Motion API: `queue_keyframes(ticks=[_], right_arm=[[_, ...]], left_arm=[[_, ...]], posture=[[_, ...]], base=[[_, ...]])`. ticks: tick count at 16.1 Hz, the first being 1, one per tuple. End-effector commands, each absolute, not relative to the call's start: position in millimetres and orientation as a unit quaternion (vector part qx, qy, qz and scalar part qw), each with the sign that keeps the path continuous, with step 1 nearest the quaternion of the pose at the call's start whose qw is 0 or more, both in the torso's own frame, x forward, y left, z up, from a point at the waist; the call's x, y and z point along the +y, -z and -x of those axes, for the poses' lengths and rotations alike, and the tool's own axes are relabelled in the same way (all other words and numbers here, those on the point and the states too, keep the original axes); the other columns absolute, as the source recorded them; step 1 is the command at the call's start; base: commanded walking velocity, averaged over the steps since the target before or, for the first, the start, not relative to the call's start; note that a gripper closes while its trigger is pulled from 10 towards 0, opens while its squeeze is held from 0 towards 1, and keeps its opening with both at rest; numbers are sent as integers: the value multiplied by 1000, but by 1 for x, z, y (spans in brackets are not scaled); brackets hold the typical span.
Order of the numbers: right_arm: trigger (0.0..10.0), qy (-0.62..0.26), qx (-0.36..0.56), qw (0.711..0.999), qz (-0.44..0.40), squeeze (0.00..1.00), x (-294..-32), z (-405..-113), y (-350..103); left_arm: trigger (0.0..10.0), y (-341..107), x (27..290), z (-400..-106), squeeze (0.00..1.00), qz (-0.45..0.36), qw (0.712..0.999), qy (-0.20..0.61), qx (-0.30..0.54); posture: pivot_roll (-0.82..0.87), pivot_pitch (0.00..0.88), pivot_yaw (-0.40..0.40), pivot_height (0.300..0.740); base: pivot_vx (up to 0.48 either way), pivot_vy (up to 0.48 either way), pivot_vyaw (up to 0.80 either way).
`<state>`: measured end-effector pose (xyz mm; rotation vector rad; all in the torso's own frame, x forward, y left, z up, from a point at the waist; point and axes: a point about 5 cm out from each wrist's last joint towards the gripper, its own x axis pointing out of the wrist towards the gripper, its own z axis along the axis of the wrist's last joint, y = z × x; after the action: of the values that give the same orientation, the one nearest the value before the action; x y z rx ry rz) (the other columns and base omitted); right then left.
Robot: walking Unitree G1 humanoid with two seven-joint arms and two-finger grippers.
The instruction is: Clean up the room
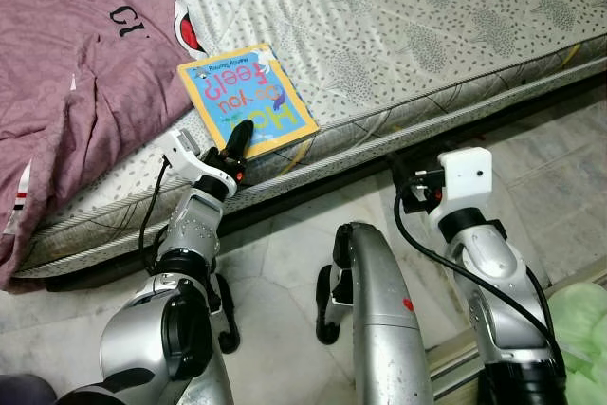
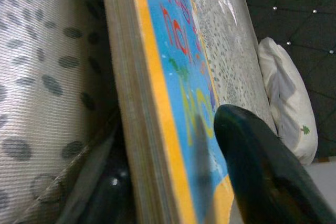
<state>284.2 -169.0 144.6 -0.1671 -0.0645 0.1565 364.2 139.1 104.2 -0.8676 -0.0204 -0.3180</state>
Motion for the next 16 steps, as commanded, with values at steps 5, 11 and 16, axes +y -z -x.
queue_keyframes(ticks=[5,11,16], right_arm=[[10000,-78,-34,992,91,0,-170,-291,-140],[10000,-79,-49,992,85,0,-163,-303,-142],[10000,-84,-70,992,66,0,-150,-320,-146]], left_arm=[[0,-101,142,-363,0,431,889,156,-5],[0,-107,148,-368,0,419,896,147,-13],[0,-137,160,-381,0,349,928,117,-60]], posture=[[-198,304,-75,557],[-175,275,-55,557],[-113,213,-22,557]], base=[[0,0,0],[0,0,0],[0,0,0]])
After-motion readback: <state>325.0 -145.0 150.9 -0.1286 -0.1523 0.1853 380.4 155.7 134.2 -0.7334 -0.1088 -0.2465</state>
